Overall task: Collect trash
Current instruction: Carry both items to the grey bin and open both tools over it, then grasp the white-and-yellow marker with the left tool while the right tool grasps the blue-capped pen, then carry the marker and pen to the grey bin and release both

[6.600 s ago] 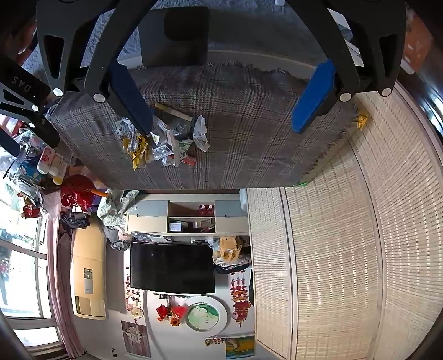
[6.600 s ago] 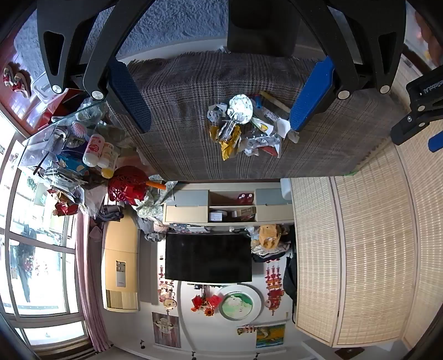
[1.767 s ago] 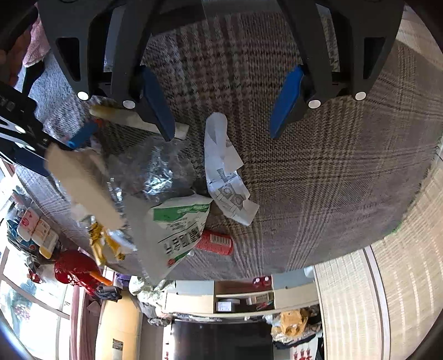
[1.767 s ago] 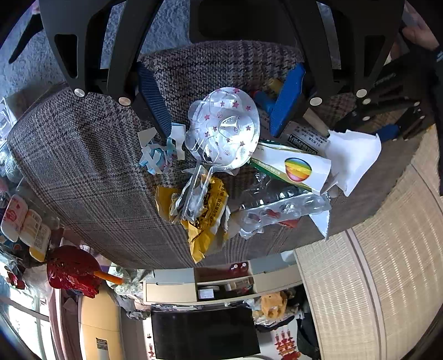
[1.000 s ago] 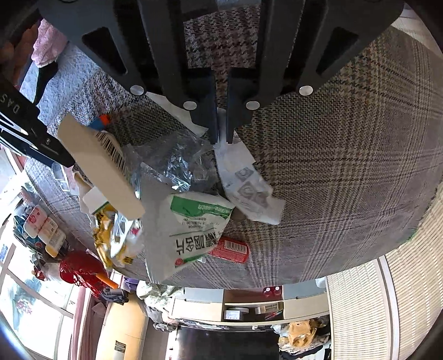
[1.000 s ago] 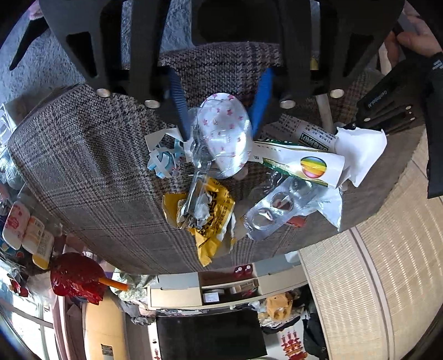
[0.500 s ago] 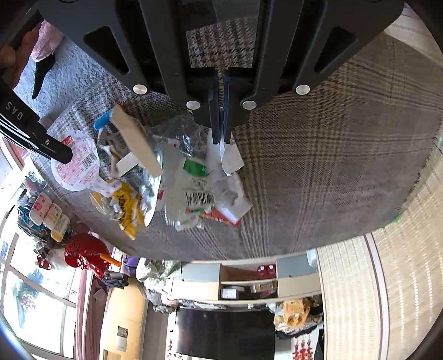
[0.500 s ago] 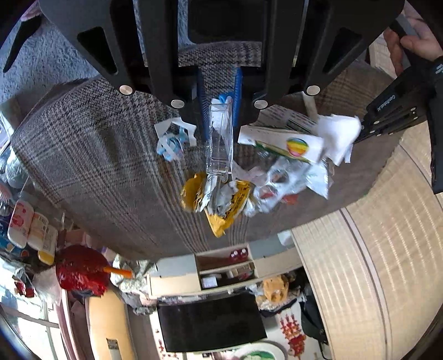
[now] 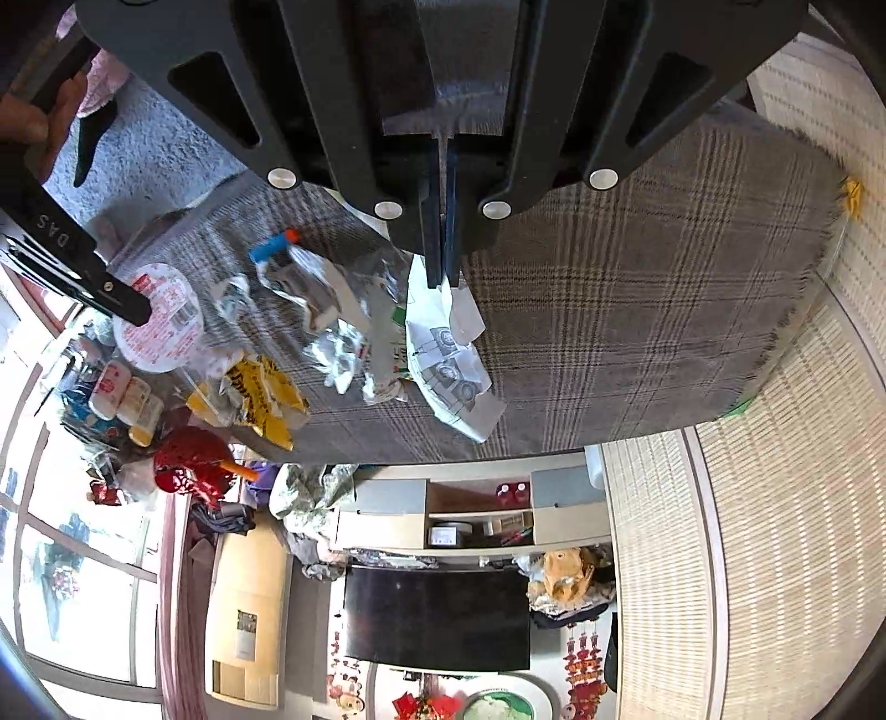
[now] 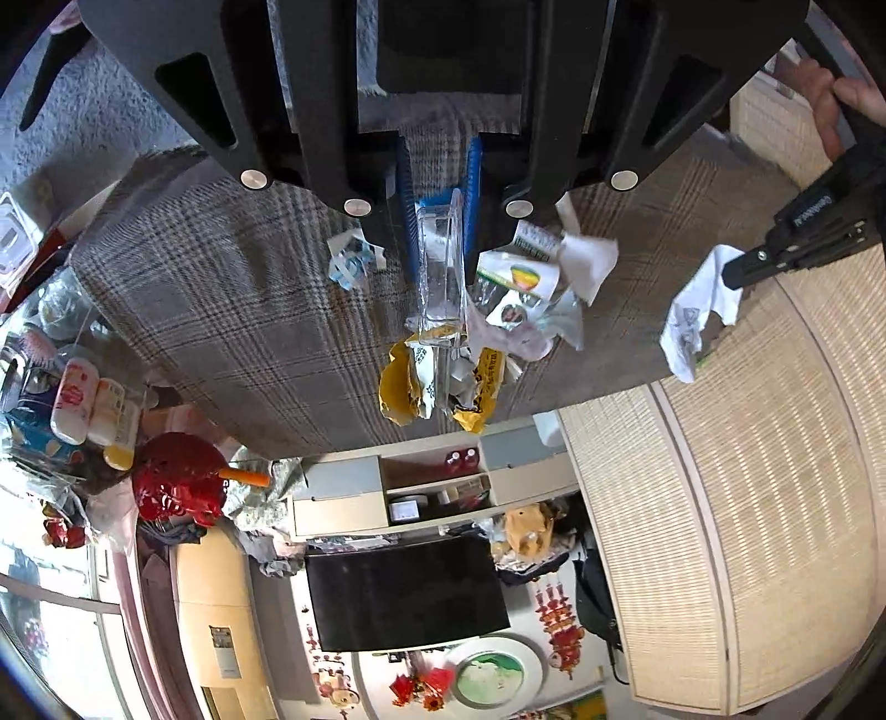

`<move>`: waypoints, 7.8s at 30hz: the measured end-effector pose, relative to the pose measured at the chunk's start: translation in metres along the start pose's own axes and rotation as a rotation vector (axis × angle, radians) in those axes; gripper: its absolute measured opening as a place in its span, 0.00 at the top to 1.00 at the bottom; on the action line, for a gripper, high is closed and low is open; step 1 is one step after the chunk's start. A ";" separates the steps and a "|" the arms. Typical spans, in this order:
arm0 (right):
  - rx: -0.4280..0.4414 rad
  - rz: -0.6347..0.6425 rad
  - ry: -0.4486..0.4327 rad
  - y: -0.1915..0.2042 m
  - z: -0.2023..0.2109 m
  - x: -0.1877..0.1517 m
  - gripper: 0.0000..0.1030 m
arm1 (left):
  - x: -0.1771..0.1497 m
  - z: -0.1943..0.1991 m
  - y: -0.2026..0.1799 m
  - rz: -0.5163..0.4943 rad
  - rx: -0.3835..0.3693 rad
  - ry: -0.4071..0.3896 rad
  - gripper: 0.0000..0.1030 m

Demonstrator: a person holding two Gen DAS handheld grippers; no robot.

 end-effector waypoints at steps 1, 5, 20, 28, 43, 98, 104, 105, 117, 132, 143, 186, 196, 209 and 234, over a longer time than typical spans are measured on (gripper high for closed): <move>0.004 -0.001 0.004 -0.001 0.001 -0.002 0.84 | -0.001 0.005 -0.002 -0.003 0.002 -0.002 1.00; -0.013 -0.008 0.067 -0.009 -0.021 -0.022 0.84 | -0.014 0.023 -0.009 0.005 -0.001 0.012 1.00; -0.019 0.023 0.203 -0.015 0.007 -0.091 0.84 | -0.081 0.057 -0.038 0.034 -0.043 0.091 1.00; 0.010 0.049 0.258 -0.008 0.033 -0.131 0.84 | -0.135 0.044 -0.056 0.071 -0.092 0.185 1.00; 0.068 -0.080 0.504 -0.015 -0.007 -0.202 0.84 | -0.241 -0.013 -0.065 0.143 -0.178 0.463 1.00; -0.032 -0.089 0.194 -0.038 -0.083 -0.066 0.46 | -0.093 -0.101 -0.065 0.090 -0.046 0.197 0.54; 0.009 -0.083 0.218 -0.025 -0.098 -0.067 0.53 | -0.090 -0.108 -0.062 0.029 -0.006 0.190 0.73; 0.019 -0.078 0.222 -0.021 -0.101 -0.067 0.56 | -0.090 -0.109 -0.059 0.024 0.008 0.190 0.81; 0.043 -0.059 0.241 -0.008 -0.111 -0.067 0.68 | -0.092 -0.105 -0.044 0.045 -0.013 0.191 0.88; 0.067 -0.022 0.265 0.002 -0.112 -0.072 0.75 | -0.095 -0.101 -0.055 0.001 0.007 0.185 0.81; 0.076 0.017 0.260 -0.002 -0.100 -0.077 0.93 | -0.098 -0.097 -0.052 0.004 0.011 0.170 0.89; 0.067 0.013 0.533 -0.004 -0.039 -0.188 0.95 | -0.221 -0.016 -0.066 0.086 -0.069 0.400 0.91; 0.067 -0.020 0.566 -0.004 -0.047 -0.195 0.90 | -0.245 -0.039 -0.068 0.110 -0.096 0.514 0.81; -0.062 -0.075 0.411 -0.027 -0.035 -0.164 0.03 | -0.213 -0.028 -0.054 0.075 -0.049 0.424 0.08; -0.073 -0.159 0.167 -0.048 -0.031 -0.085 0.03 | -0.136 -0.029 -0.033 0.087 -0.036 0.226 0.09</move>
Point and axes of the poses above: each gripper's, at about its wrist camera, not at the fingertips, and z roughly against the way its jaws point, y to its left, x to its top, the point moved 2 cm from there along -z, roughly the way its jaws point, and after that the axes turned 12 degrees about -y, right-handed, at the moved point
